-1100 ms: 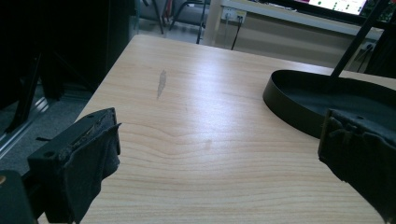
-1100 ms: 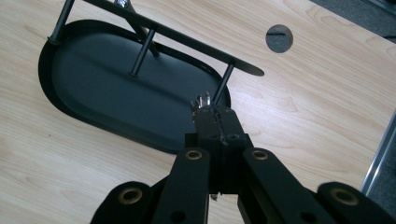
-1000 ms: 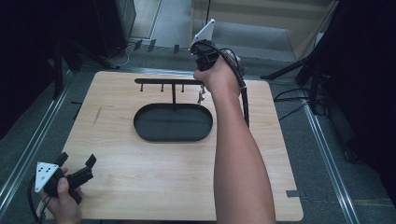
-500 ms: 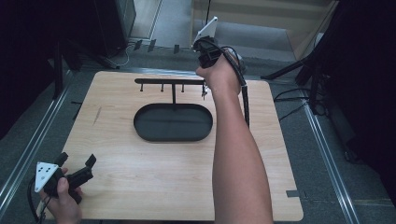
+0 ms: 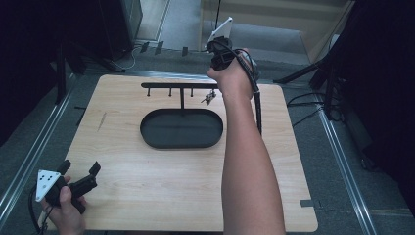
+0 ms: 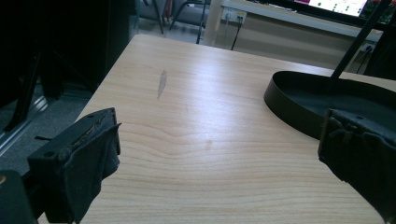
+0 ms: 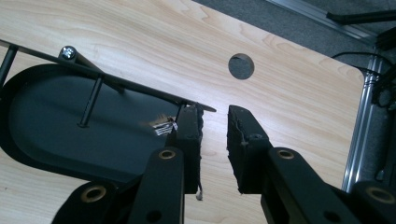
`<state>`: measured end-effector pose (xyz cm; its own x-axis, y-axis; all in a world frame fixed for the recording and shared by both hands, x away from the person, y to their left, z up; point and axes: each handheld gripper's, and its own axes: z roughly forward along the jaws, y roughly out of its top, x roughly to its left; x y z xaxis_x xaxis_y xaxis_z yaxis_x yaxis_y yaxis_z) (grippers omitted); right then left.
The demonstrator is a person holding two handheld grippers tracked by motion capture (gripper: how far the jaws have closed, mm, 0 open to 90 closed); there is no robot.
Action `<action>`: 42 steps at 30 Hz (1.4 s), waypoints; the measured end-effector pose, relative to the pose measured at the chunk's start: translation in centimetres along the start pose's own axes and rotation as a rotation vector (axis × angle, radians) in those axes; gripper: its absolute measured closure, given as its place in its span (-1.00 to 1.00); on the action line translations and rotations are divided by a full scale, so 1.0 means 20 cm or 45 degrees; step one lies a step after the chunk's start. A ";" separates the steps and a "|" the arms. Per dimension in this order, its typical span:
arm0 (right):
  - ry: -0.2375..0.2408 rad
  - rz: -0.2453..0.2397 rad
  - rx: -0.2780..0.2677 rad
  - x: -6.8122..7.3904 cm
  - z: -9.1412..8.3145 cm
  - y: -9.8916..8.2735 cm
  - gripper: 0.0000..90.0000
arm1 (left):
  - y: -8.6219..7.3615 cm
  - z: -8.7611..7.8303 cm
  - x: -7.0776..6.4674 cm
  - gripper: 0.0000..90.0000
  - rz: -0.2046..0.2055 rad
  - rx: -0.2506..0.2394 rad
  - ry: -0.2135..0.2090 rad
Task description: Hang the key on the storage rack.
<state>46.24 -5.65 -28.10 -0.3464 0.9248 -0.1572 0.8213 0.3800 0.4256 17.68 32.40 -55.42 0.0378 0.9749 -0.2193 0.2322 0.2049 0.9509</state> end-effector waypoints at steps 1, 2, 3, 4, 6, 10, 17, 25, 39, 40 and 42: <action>0.000 0.001 0.005 0.00 0.00 -0.01 0.67 | 0.00 0.00 0.00 -1.00 0.000 0.000 -0.001; 0.001 -0.001 0.008 -0.01 0.01 -0.01 0.67 | 0.00 0.00 0.00 -1.00 0.000 -0.002 -0.001; 0.008 0.000 0.014 -0.01 0.01 -0.01 0.67 | 0.00 0.00 0.00 -1.00 0.002 0.002 0.000; 0.014 0.000 0.023 -0.01 0.01 -0.02 0.67 | 0.00 0.00 0.00 -1.00 0.002 0.002 0.000; 0.015 0.013 0.029 -0.02 0.02 -0.03 0.67 | 0.00 0.00 0.00 -1.00 0.003 0.001 -0.001; 0.020 0.021 0.042 -0.05 0.02 -0.05 0.67 | 0.00 0.00 0.00 -1.00 0.011 0.005 0.003; 0.030 0.059 0.072 -0.12 0.03 -0.11 0.66 | 0.00 0.00 -0.01 -1.00 0.016 0.008 0.003; 0.050 0.087 0.109 -0.20 0.08 -0.20 0.66 | 0.00 0.00 -0.01 -1.00 0.017 0.004 0.006; 0.085 0.148 0.181 -0.35 0.20 -0.39 0.59 | 0.00 0.00 -0.01 -1.00 0.032 0.009 0.008; 0.089 0.150 0.185 -0.36 0.21 -0.40 0.58 | 0.00 0.00 -0.01 -1.00 0.032 0.009 0.007; 0.095 0.156 0.196 -0.38 0.23 -0.44 0.56 | 0.00 0.00 -0.01 -1.00 0.032 0.010 0.007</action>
<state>43.79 -15.85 -34.72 -0.2679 0.9625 -0.0438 0.9169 0.2686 0.2951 17.74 32.13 -55.36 0.0380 0.9803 -0.1940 0.2387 0.1796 0.9543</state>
